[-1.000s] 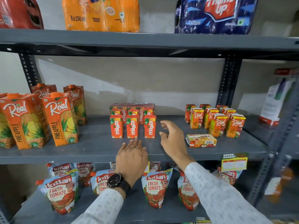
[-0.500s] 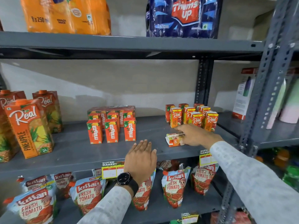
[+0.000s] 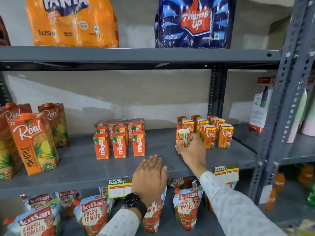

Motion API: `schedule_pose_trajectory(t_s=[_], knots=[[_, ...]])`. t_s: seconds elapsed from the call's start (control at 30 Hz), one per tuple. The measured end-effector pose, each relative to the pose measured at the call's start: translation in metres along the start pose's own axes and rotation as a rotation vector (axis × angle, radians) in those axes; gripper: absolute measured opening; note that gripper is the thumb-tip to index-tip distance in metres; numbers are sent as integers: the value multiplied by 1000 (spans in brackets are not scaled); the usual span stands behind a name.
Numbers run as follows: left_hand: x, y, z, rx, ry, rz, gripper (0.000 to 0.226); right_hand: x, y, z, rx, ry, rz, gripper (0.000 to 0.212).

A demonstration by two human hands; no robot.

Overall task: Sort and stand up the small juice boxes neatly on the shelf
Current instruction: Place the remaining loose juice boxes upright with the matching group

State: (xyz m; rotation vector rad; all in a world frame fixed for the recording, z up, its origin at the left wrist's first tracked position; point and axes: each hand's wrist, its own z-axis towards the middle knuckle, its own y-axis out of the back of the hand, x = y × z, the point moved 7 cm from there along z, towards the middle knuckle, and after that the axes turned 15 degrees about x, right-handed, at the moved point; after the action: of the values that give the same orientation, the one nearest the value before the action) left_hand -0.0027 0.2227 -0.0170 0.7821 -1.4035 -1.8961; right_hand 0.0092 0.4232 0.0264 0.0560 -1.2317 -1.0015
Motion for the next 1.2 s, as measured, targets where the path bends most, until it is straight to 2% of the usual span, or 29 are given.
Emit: schedule_pose_trajectory(t_s=[0.2,0.3,0.4,0.57,0.77,0.9,1.0,1.2], knots=[[1,-3,2,-9,15,11,64,-2,-2,0,-60,31,-43,60],[-1,-1,1,-21,11,-4,67,-4,-3,1,-76,58,-101,69],[-1,-1,1,-32,9,-7,67,-5,-6,4,-65,45,-118,80],[0,-1,0,-38,9,-9,66,-9,-10,5,-18,57,-62,78],[-2,0,1,-32,15,-10,67,-8,-9,6,6,40,-14,87],[-2,-1,1,-25,14,-6,69,-4,-13,8,40,82,-86,61],[-1,-2,1,-16,19,-6,69,-3,-14,7,53,90,-102,58],[-2,0,0,-19,13,-13,69,-1,-12,9,45,1,-136,84]])
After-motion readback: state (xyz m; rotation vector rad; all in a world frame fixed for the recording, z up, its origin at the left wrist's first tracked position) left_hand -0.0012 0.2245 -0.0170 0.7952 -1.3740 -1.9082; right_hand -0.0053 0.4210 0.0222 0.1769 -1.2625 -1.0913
